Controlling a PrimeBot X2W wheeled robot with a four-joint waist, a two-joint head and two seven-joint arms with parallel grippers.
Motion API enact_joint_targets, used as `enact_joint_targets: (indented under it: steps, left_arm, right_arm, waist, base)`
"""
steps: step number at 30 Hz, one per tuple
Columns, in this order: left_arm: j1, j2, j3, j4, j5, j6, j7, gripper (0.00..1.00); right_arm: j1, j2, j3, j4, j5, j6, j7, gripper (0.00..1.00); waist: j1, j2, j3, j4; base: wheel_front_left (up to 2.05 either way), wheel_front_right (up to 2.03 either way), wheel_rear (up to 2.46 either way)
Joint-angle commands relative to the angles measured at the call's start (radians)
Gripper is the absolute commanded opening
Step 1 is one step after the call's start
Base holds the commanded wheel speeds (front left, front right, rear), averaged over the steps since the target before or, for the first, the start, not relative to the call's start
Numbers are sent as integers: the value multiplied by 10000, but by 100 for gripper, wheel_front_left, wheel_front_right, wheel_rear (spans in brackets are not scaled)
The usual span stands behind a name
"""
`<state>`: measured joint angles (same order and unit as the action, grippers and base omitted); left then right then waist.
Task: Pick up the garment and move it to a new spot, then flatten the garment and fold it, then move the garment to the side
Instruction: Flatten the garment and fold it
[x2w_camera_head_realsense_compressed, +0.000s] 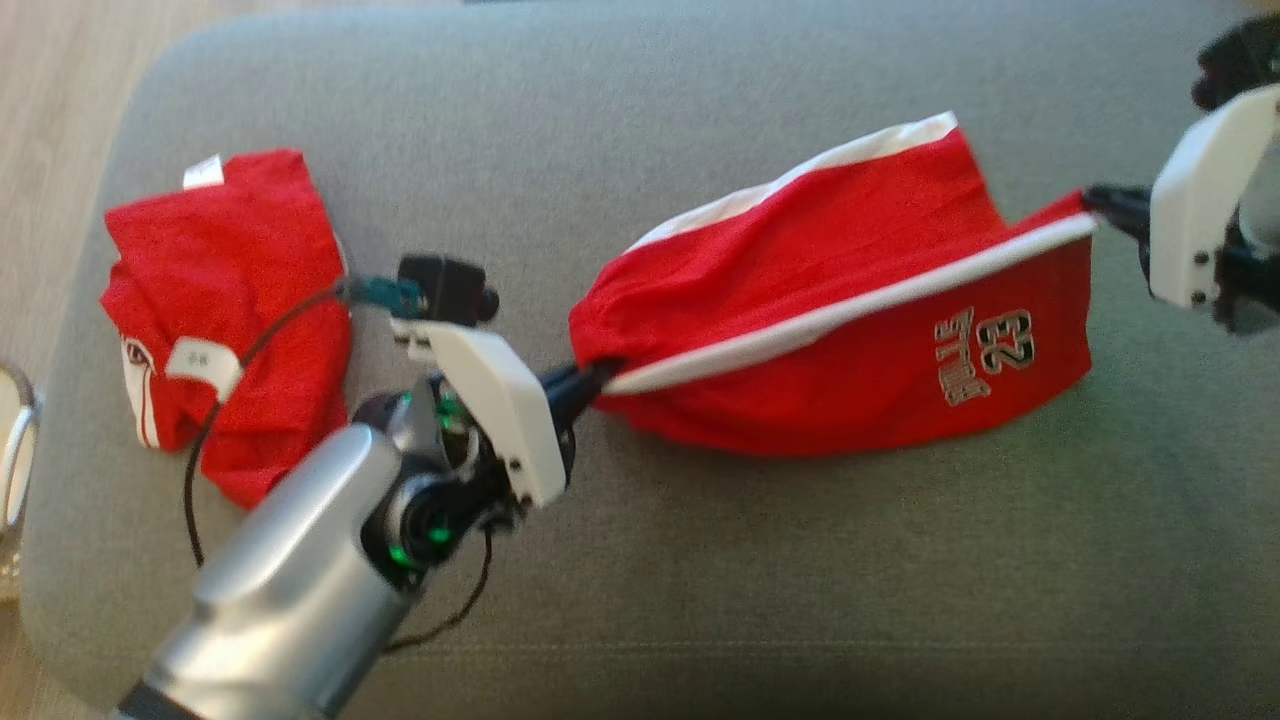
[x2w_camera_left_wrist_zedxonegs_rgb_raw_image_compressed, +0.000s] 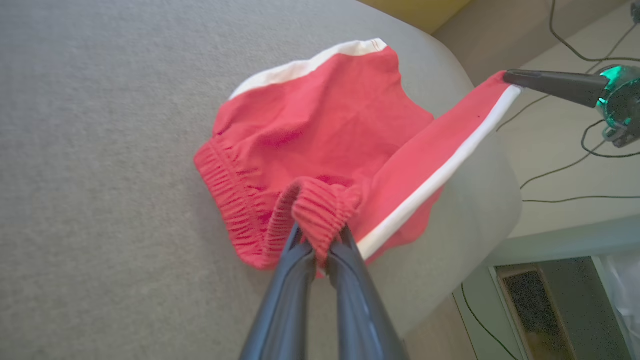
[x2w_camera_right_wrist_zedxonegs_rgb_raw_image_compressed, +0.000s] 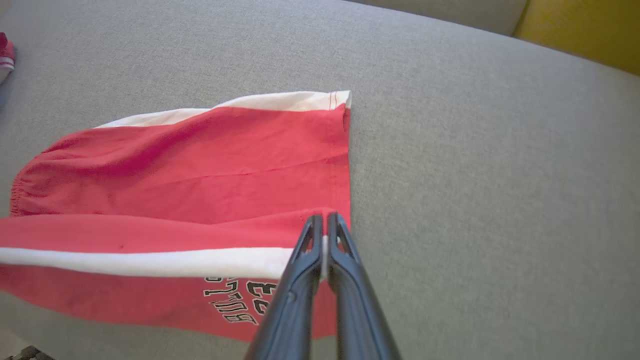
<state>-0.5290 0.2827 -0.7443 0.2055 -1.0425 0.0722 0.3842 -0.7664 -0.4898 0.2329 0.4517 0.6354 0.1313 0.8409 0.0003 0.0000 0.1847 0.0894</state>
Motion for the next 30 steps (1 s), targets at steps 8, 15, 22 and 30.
enact_joint_targets:
  steps: [8,15,22,30]
  left_arm:
    - [-1722,-198,735,539,-14,-92,-28,0]
    - [-2606,-582,951,1340,8,-236,-292,0]
    - [-3186,-956,984,2218,42,-405,-516,0]
    - [-3752,-1261,901,3209,324,-572,-969,100]
  right_arm:
    - [-1651,193,618,833,-165,-6,-790,0]
    - [-2716,302,1044,1831,-263,-6,-1563,0]
    - [-3372,423,1424,2741,-222,-6,-2302,0]
    - [-3837,605,1949,3488,-68,-6,-2900,0]
  waist:
    - [-3,0,1160,375]
    - [-3,0,1702,484]
    - [-3,0,2107,550]
    - [-3,0,2487,504]
  base:
    - [0,0,0]
    - [0,0,0]
    - [0,0,0]
    - [0,0,0]
